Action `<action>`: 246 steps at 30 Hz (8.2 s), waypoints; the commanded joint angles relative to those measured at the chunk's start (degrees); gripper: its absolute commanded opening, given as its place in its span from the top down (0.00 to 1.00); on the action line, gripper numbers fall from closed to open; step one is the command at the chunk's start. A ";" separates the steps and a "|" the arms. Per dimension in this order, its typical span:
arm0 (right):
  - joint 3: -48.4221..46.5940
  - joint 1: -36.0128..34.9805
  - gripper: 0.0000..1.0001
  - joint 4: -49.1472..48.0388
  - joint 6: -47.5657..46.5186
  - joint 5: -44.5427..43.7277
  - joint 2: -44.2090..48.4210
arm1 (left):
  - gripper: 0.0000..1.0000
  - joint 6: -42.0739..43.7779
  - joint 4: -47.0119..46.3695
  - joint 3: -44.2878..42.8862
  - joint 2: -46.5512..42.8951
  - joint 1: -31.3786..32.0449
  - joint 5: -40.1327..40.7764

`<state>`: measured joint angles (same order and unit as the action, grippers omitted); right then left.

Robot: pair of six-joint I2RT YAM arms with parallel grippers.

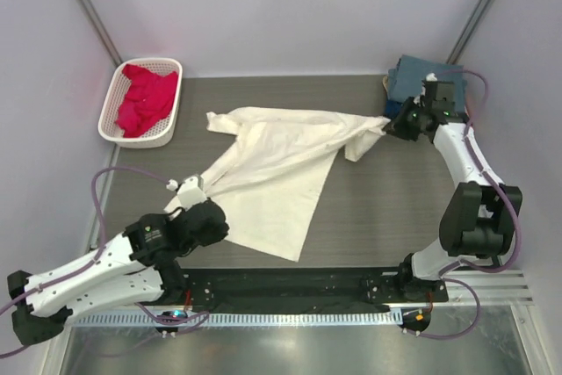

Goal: Fold and stack the t-shirts

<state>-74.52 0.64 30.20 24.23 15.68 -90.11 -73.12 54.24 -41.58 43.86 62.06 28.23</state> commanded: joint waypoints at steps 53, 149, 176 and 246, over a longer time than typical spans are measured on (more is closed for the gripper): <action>24.42 -5.47 0.31 -6.20 7.59 -5.48 11.88 | 0.35 26.98 -17.76 -6.32 35.78 -23.48 -13.02; -32.77 -11.63 0.99 26.66 0.38 -40.46 47.13 | 1.00 38.12 12.21 -58.15 6.33 -17.42 -5.55; -60.98 -11.19 0.99 22.01 -3.67 -25.97 -22.69 | 1.00 50.54 1.49 -69.51 50.68 -53.93 -19.60; -43.07 -16.64 0.42 -2.16 0.20 -21.58 -46.56 | 0.43 42.62 -8.27 -8.16 2.64 -47.65 -20.67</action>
<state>-117.95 -15.94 27.49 25.34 -3.84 -139.44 -30.22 48.42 -50.00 47.18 14.24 7.07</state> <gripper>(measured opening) 0.580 0.572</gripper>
